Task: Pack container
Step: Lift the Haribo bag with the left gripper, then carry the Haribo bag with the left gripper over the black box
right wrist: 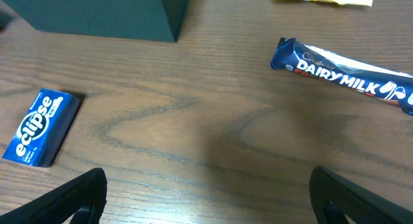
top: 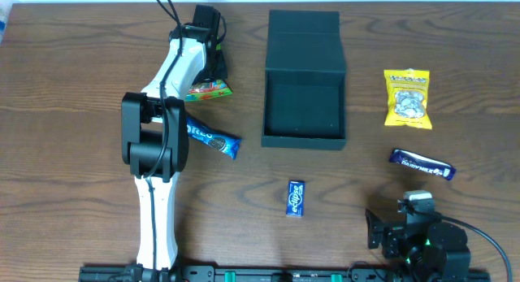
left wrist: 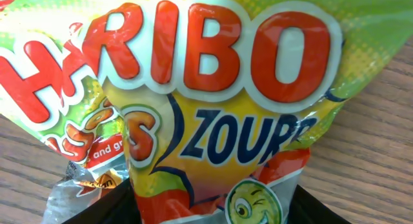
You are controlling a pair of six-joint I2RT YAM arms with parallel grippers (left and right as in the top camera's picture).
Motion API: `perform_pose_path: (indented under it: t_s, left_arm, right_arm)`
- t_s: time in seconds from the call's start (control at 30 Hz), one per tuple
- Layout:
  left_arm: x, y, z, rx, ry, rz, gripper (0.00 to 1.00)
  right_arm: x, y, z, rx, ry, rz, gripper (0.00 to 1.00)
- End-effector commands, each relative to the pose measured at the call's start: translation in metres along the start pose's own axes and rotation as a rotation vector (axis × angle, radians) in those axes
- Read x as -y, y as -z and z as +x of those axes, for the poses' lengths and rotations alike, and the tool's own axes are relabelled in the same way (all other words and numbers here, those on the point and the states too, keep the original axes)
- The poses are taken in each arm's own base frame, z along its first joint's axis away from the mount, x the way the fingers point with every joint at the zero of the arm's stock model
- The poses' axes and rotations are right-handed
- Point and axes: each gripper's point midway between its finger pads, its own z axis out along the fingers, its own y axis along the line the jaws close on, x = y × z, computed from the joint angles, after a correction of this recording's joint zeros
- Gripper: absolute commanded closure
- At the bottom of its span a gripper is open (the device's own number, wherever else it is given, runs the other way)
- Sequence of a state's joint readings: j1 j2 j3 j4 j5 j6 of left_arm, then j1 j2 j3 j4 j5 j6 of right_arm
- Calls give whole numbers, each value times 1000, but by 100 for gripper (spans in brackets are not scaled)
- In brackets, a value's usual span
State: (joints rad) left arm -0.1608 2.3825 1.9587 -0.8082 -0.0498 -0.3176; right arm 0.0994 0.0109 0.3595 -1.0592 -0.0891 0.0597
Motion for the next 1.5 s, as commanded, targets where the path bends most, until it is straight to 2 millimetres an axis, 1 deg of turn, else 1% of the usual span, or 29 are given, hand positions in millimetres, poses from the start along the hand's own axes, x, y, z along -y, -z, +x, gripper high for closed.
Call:
perform_pose_path:
  t_s: [0.0, 0.07, 0.1, 0.13, 0.33, 0.37, 0.47, 0.63, 0.77, 0.87, 0.97, 1.1, 1.2, 1.37, 1.47]
  left_arm:
    - [1, -16, 11, -50, 2, 6, 48]
    - [1, -14, 10, -48, 2, 7, 61]
    - [1, -12, 10, -47, 2, 7, 69]
    - [1, -11, 9, -44, 3, 8, 72]
    - [2, 0, 4, -23, 2, 18, 73]
    - [3, 2, 3, -20, 1, 21, 75]
    - [5, 11, 1, -13, 3, 41, 94]
    - [6, 27, -6, 17, 5, 53, 95]
    - [9, 39, -7, 23, 5, 74, 94]
    - [12, 52, -8, 30, 6, 100, 95]
    - [14, 69, -10, 46, 3, 125, 95]
    - [16, 101, -14, 89, -2, 145, 94]
    - [20, 131, -13, 120, -13, 167, 94]
    - [45, 186, 4, 156, -69, 240, 94]
    - [65, 212, 19, 177, -122, 273, 94]
  right_arm:
    - [2, -1, 2, -5, -15, 11, 1]
    - [2, -1, 2, -5, -15, 11, 1]
    - [2, -1, 2, -5, -15, 11, 1]
    - [2, -1, 2, -5, -15, 11, 1]
    - [2, -1, 2, -5, -15, 11, 1]
    - [2, -1, 2, -5, -15, 11, 1]
    - [2, -1, 2, -5, -15, 11, 1]
    - [2, -1, 2, -5, -15, 11, 1]
    - [2, -1, 2, -5, -15, 11, 1]
    - [2, -1, 2, -5, -15, 11, 1]
    - [2, -1, 2, -5, -15, 11, 1]
    - [2, -1, 2, -5, -15, 11, 1]
    - [2, -1, 2, -5, -15, 11, 1]
    - [2, -1, 2, -5, -15, 11, 1]
    - [2, -1, 2, -5, -15, 11, 1]
